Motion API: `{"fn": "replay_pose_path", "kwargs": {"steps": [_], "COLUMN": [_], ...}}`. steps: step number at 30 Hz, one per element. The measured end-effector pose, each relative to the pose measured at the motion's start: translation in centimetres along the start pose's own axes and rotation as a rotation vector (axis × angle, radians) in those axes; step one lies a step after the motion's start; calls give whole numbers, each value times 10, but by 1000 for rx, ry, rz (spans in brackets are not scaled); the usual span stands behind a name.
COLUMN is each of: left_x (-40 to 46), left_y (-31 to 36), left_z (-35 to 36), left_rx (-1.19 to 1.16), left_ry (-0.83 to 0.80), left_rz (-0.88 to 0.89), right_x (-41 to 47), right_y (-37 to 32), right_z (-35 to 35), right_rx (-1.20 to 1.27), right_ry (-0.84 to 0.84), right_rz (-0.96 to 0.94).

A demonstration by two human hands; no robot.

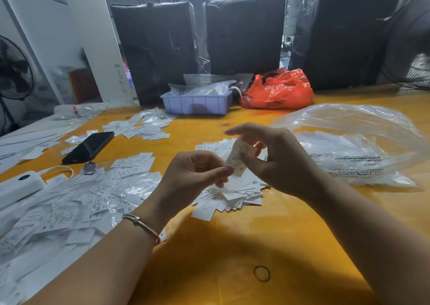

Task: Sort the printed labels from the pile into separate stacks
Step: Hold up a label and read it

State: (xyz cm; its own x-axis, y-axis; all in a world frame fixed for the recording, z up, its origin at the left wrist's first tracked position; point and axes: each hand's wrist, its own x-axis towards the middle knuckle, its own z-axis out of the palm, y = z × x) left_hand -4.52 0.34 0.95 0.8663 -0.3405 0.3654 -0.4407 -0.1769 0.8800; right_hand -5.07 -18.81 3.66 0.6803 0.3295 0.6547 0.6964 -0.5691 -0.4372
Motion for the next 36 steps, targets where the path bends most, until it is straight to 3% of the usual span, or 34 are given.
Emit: {"fn": "replay_pose_path", "kwargs": {"steps": [5, 23, 29, 33, 36], "left_x": [1, 2, 6, 9, 12], "left_y": [-1, -3, -9, -11, -17], "left_z": [-2, -2, -12, -24, -39], "left_rx": [-8, -8, 50, 172, 434], "left_ry": [51, 81, 162, 297, 437], "left_rz": [-17, -42, -130, -195, -262], "right_x": [4, 1, 1, 2, 0], "right_y": [6, 7, 25, 45, 57], "right_z": [-5, 5, 2, -1, -10], "right_rx": [71, 366, 212, -110, -377], "right_ry": [158, -134, -1, 68, 141], "right_rz": [100, 256, 367, 469, 593]}}
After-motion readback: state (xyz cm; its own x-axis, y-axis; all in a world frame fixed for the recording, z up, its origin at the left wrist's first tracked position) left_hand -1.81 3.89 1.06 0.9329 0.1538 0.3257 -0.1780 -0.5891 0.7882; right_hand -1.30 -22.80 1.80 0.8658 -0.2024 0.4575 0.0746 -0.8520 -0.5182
